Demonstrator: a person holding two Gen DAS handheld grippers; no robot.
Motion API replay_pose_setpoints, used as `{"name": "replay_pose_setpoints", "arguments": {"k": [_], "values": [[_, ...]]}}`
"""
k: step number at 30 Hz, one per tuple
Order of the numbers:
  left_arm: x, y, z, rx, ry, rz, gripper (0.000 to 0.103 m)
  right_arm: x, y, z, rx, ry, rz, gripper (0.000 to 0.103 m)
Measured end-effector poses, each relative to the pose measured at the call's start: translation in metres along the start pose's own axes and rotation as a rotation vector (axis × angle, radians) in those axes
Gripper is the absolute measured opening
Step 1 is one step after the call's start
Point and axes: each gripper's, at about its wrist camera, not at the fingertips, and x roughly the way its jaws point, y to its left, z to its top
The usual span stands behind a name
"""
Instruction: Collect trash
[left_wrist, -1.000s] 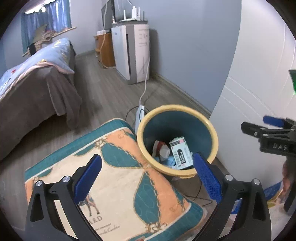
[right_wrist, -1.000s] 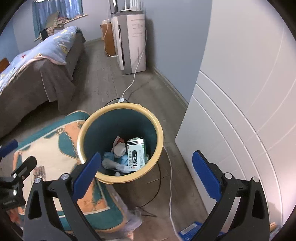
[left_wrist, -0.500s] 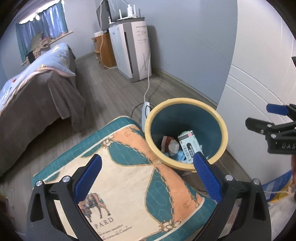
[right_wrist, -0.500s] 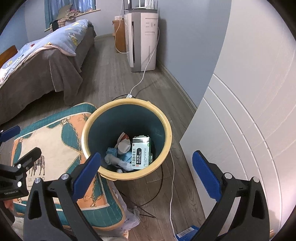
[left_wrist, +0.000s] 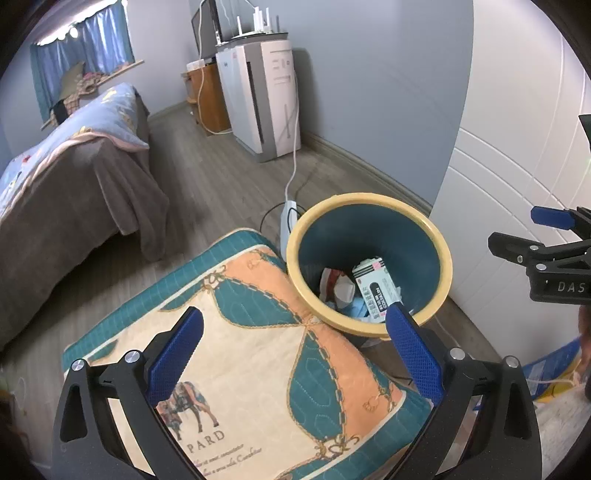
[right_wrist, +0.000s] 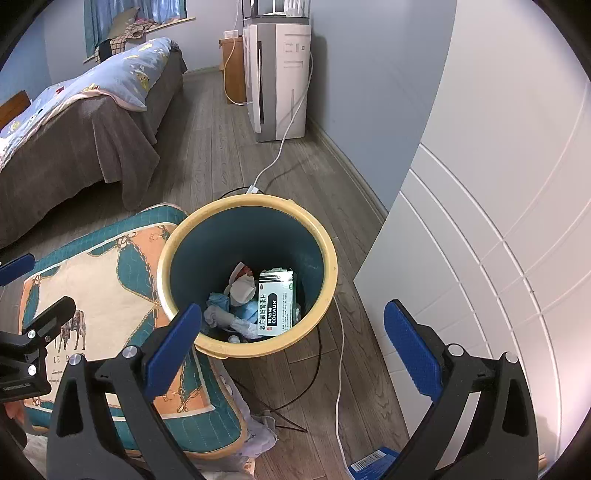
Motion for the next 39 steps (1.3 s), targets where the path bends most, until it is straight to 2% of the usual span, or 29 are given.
{"name": "replay_pose_setpoints", "arguments": {"k": [39], "values": [[0.0017,0.0026,-0.0031,-0.014,0.007,-0.015,0.098,0.0005,-0.0009,0.0003,-0.004,0.006,-0.003,0.097]]}}
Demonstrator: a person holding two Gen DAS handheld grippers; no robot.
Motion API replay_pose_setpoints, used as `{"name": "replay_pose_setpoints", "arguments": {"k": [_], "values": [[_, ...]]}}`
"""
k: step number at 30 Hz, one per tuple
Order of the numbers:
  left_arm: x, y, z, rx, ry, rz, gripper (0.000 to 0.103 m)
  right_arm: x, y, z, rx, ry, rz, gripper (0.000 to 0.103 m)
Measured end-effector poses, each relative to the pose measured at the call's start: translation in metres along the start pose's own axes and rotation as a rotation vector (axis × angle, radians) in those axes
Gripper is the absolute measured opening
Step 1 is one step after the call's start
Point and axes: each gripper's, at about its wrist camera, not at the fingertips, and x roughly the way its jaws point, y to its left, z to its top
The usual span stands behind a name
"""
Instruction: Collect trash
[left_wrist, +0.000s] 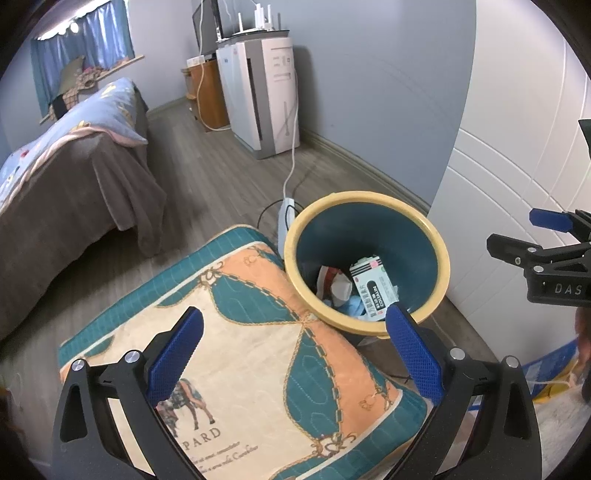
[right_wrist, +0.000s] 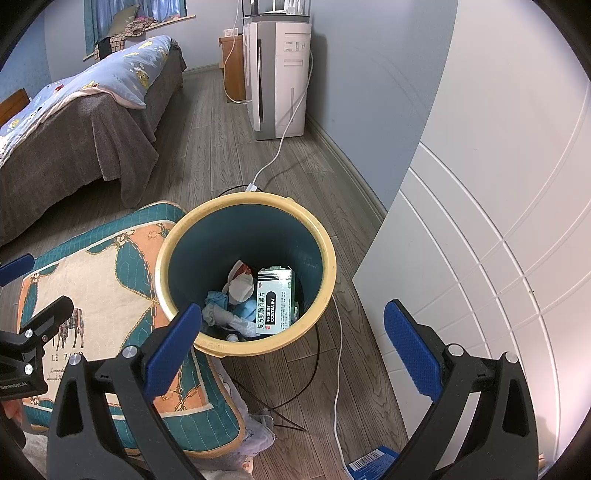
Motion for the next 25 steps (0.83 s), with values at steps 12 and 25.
{"name": "replay_pose_setpoints", "arguments": {"k": [12,25], "values": [[-0.001,0.004,-0.0001,-0.01,-0.012,-0.005,0.098,0.0009,-0.0011,-0.0014,0.005,0.002,-0.002,0.097],[0.0013,-0.0014,0.0022,0.027,0.021,0.004,0.098,0.0042,-0.0026,-0.0056,0.013,0.012,-0.004,0.097]]}}
